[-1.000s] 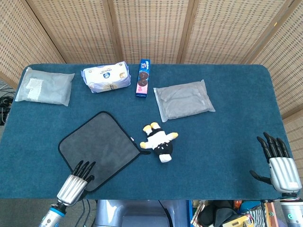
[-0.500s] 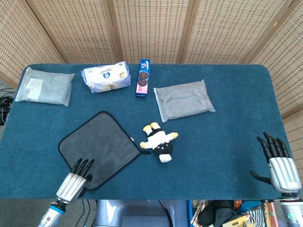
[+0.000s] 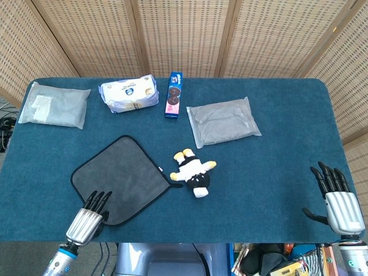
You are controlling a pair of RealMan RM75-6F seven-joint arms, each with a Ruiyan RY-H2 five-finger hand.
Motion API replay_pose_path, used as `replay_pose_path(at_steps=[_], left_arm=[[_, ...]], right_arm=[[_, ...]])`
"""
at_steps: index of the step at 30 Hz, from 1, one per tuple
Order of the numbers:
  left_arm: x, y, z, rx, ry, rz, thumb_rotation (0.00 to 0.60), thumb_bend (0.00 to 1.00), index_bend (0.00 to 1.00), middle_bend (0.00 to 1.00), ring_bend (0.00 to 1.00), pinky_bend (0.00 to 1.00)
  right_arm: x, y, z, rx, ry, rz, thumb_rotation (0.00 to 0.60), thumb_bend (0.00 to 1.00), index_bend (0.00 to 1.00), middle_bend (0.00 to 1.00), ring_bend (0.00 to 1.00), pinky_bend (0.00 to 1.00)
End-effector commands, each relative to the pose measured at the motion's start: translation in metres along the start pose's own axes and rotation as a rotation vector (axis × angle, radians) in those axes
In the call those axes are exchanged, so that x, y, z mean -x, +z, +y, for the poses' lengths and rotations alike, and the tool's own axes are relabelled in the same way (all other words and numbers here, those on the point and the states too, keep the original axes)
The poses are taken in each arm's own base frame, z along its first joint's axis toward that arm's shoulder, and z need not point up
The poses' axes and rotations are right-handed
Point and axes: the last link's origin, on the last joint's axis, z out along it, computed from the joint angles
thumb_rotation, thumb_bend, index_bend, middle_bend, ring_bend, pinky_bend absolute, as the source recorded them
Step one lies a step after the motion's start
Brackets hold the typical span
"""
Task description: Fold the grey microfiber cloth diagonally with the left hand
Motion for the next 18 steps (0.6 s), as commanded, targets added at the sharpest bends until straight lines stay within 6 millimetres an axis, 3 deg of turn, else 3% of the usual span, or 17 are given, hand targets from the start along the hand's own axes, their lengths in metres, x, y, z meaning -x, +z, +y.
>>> replay_pose_path(at_steps=[1, 11, 18], left_arm=[[0.000, 0.001, -0.001, -0.003, -0.007, 0.004, 0.600, 0.47, 0.56, 0.00, 0.00, 0.00], [-0.017, 0.019, -0.009, -0.009, 0.000, 0.054, 0.600, 0.47, 0.56, 0.00, 0.00, 0.00], [-0.046, 0.049, -0.020, -0.033, 0.013, 0.114, 0.600, 0.47, 0.56, 0.00, 0.00, 0.00]], right_arm=[[0.000, 0.000, 0.000, -0.001, 0.000, -0.001, 0.600, 0.00, 0.00, 0.00, 0.00, 0.00], [0.001, 0.000, -0.001, -0.005, 0.001, -0.004, 0.600, 0.00, 0.00, 0.00, 0.00, 0.00], [0.002, 0.000, -0.001, -0.002, 0.005, -0.010, 0.600, 0.00, 0.00, 0.00, 0.00, 0.00]])
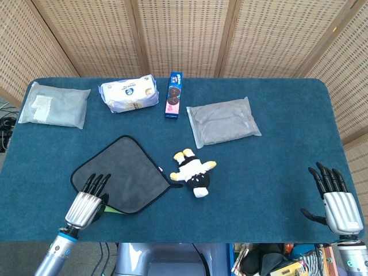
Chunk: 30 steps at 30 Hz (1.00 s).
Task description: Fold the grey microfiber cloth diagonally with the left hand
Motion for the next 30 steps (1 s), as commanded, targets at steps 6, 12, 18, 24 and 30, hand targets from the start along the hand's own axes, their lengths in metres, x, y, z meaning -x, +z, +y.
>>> replay_pose_path(at_steps=[6, 12, 18, 24, 30], left_arm=[[-0.023, 0.043, -0.019, -0.052, 0.038, 0.035, 0.600, 0.47, 0.56, 0.00, 0.00, 0.00], [-0.028, 0.073, -0.026, -0.081, 0.064, 0.022, 0.600, 0.47, 0.56, 0.00, 0.00, 0.00], [-0.032, 0.103, -0.028, -0.101, 0.092, 0.036, 0.600, 0.47, 0.56, 0.00, 0.00, 0.00], [-0.035, 0.131, -0.033, -0.125, 0.115, 0.051, 0.600, 0.47, 0.56, 0.00, 0.00, 0.00], [-0.037, 0.153, -0.033, -0.138, 0.113, 0.056, 0.600, 0.47, 0.57, 0.00, 0.00, 0.00]], right_arm=[[0.001, 0.001, 0.001, 0.002, 0.009, -0.010, 0.600, 0.00, 0.00, 0.00, 0.00, 0.00], [0.003, 0.002, 0.002, 0.004, 0.018, -0.020, 0.600, 0.00, 0.00, 0.00, 0.00, 0.00], [0.005, 0.003, 0.005, 0.011, 0.026, -0.032, 0.600, 0.00, 0.00, 0.00, 0.00, 0.00], [0.006, 0.005, 0.007, 0.014, 0.036, -0.034, 0.600, 0.00, 0.00, 0.00, 0.00, 0.00], [0.006, 0.006, 0.010, 0.022, 0.045, -0.035, 0.600, 0.00, 0.00, 0.00, 0.00, 0.00]])
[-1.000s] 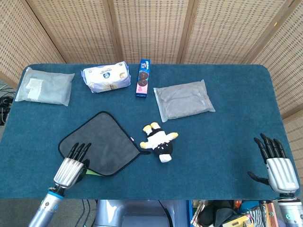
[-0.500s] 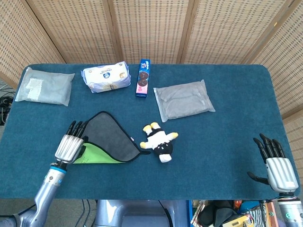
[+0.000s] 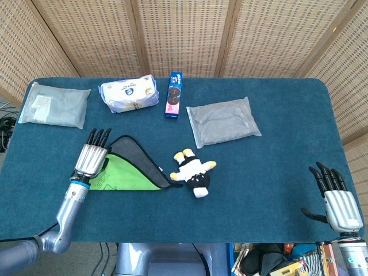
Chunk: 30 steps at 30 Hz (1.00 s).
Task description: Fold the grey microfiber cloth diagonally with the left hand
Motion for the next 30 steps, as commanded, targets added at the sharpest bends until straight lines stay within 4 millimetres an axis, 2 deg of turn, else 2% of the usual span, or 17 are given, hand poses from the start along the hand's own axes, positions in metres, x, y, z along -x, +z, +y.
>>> replay_pose_path(at_steps=[1, 13, 22, 30], left_arm=[[-0.001, 0.011, 0.003, -0.002, 0.000, 0.005, 0.600, 0.47, 0.58, 0.00, 0.00, 0.00], [0.007, 0.037, 0.018, -0.005, 0.023, -0.029, 0.600, 0.47, 0.58, 0.00, 0.00, 0.00], [0.007, 0.053, 0.019, -0.032, 0.042, -0.039, 0.600, 0.47, 0.58, 0.00, 0.00, 0.00], [0.015, 0.060, 0.017, -0.073, 0.046, -0.074, 0.600, 0.47, 0.58, 0.00, 0.00, 0.00]], right_arm=[[0.000, 0.001, 0.001, 0.003, -0.001, -0.004, 0.600, 0.00, 0.00, 0.00, 0.00, 0.00], [0.004, 0.003, 0.003, 0.007, 0.001, -0.019, 0.600, 0.00, 0.00, 0.00, 0.00, 0.00], [0.005, 0.003, 0.004, 0.009, 0.004, -0.023, 0.600, 0.00, 0.00, 0.00, 0.00, 0.00], [0.007, 0.003, 0.003, 0.006, 0.004, -0.031, 0.600, 0.00, 0.00, 0.00, 0.00, 0.00]])
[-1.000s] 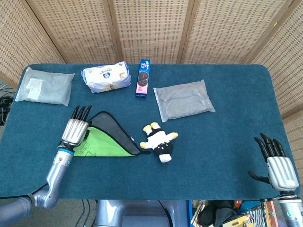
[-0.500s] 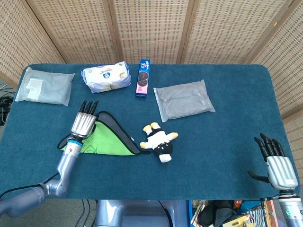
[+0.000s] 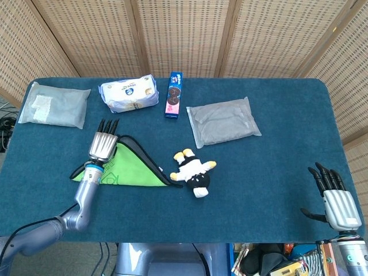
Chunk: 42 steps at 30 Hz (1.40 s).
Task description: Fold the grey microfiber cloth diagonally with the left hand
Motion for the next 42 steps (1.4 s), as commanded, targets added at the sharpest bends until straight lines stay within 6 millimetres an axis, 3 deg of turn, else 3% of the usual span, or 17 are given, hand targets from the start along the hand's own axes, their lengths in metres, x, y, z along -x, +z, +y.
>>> replay_pose_path(at_steps=[1, 13, 16, 22, 24, 32, 36, 42], left_arm=[[0.003, 0.003, 0.001, -0.013, -0.004, -0.008, 0.600, 0.47, 0.58, 0.00, 0.00, 0.00], [0.002, 0.017, 0.007, -0.036, -0.039, -0.009, 0.600, 0.47, 0.57, 0.00, 0.00, 0.00], [0.000, 0.019, 0.011, -0.030, -0.036, 0.002, 0.600, 0.47, 0.49, 0.00, 0.00, 0.00], [0.003, 0.018, 0.014, -0.030, -0.021, -0.007, 0.600, 0.47, 0.10, 0.00, 0.00, 0.00], [0.005, 0.017, 0.012, -0.036, -0.008, -0.013, 0.600, 0.47, 0.02, 0.00, 0.00, 0.00], [0.003, 0.012, 0.005, -0.069, -0.040, -0.019, 0.600, 0.47, 0.00, 0.00, 0.00, 0.00], [-0.008, -0.002, -0.002, -0.061, -0.135, 0.036, 0.600, 0.47, 0.00, 0.00, 0.00, 0.00], [-0.034, -0.051, -0.022, -0.017, -0.262, 0.166, 0.600, 0.45, 0.00, 0.00, 0.00, 0.00]], right_arm=[[0.001, 0.000, 0.000, -0.002, -0.002, -0.003, 0.600, 0.00, 0.00, 0.00, 0.00, 0.00], [0.006, 0.002, -0.001, -0.003, -0.013, -0.021, 0.600, 0.00, 0.00, 0.00, 0.00, 0.00], [0.007, 0.002, -0.001, -0.002, -0.015, -0.025, 0.600, 0.00, 0.00, 0.00, 0.00, 0.00], [0.006, 0.002, 0.000, 0.002, -0.014, -0.020, 0.600, 0.00, 0.00, 0.00, 0.00, 0.00], [0.006, 0.002, 0.000, 0.004, -0.013, -0.018, 0.600, 0.00, 0.00, 0.00, 0.00, 0.00], [0.006, 0.001, -0.001, -0.001, -0.015, -0.023, 0.600, 0.00, 0.00, 0.00, 0.00, 0.00], [0.006, 0.001, 0.000, 0.001, -0.018, -0.020, 0.600, 0.00, 0.00, 0.00, 0.00, 0.00], [0.003, 0.002, 0.003, 0.013, -0.024, -0.005, 0.600, 0.00, 0.00, 0.00, 0.00, 0.00]])
